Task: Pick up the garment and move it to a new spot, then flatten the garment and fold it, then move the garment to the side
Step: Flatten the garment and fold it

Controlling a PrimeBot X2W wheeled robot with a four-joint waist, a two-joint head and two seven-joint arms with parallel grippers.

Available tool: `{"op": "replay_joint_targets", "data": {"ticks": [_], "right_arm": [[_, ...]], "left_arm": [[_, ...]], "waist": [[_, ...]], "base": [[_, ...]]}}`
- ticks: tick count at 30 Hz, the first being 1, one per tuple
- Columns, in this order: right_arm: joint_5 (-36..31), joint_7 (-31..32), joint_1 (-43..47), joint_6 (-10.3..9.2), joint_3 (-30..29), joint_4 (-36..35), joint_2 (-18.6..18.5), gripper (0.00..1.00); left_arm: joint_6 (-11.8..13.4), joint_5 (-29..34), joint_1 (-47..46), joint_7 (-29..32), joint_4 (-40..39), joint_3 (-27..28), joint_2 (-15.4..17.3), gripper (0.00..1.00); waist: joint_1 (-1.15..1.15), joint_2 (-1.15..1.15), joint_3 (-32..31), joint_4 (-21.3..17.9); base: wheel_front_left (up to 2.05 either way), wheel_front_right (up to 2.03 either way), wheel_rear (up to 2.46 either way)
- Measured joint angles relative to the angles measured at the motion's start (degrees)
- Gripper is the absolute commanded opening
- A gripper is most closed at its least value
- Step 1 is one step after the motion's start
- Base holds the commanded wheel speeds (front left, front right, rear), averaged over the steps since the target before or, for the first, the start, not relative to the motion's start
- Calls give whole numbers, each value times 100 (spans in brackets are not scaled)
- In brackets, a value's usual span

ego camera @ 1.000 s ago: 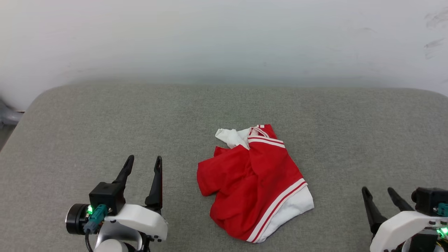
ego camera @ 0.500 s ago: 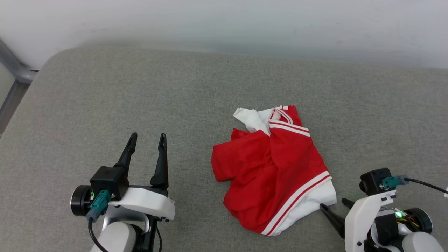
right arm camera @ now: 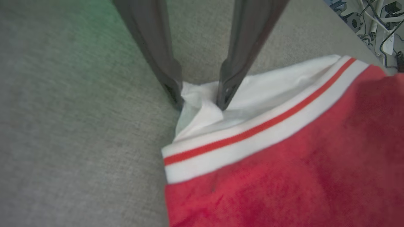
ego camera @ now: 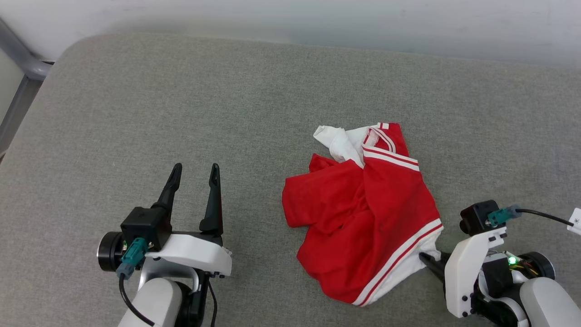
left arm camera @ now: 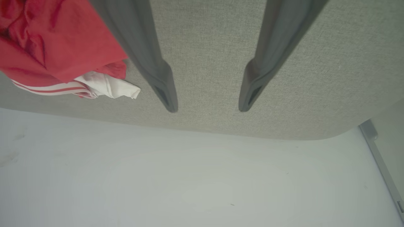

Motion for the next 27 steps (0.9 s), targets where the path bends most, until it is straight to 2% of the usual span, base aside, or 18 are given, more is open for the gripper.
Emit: {"op": "replay_joint_targets", "data": {"ticks": [7,13,17,21,27], "right_arm": [[127,-178,10,5,-15,-233,-66,0],[-96,-272,9,2,-553,-1000,-259,0],[-305,-5,55,2,-1132,-1551,-311,0],[-480,359,330,2,-1976,-1942,-214,0],[-633,786,936,1,-2994,-1759,297,0]], "left_arm": [[-32,26,2,-7,80,55,-18,100],[-52,31,59,-11,110,91,8,100],[-48,22,125,-15,110,102,32,100],[-25,18,159,-16,80,108,45,100],[-1,0,204,4,40,87,62,100]], "waist": [[0,0,-79,-105],[0,0,-261,-310],[1,0,-369,-470],[0,0,-428,-611],[0,0,-398,-704]], "base": [[0,0,0],[0,0,0],[0,0,0],[0,0,0],[0,0,0]]}}
